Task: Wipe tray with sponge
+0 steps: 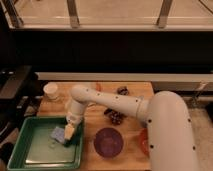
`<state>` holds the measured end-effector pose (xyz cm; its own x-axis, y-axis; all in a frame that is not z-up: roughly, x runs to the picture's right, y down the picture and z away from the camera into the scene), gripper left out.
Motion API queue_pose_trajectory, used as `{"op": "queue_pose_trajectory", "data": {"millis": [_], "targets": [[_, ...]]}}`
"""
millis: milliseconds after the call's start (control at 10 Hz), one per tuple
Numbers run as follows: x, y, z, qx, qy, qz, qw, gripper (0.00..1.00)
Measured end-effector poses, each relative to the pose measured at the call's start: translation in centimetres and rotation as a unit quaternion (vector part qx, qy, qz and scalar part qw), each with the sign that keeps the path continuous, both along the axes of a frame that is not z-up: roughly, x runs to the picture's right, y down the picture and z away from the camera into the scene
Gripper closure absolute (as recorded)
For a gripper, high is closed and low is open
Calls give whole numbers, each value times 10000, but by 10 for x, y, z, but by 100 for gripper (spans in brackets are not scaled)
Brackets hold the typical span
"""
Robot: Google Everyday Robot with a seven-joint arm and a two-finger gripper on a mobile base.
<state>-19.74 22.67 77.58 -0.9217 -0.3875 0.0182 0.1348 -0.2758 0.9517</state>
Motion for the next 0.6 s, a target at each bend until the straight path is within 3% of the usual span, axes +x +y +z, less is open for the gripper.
{"op": "queue_pose_trajectory", "data": {"millis": [300, 600], "targets": [[-59, -6, 13, 29, -532, -201, 9984, 100], [-78, 22, -7, -113, -841, -188, 9962, 100]]}}
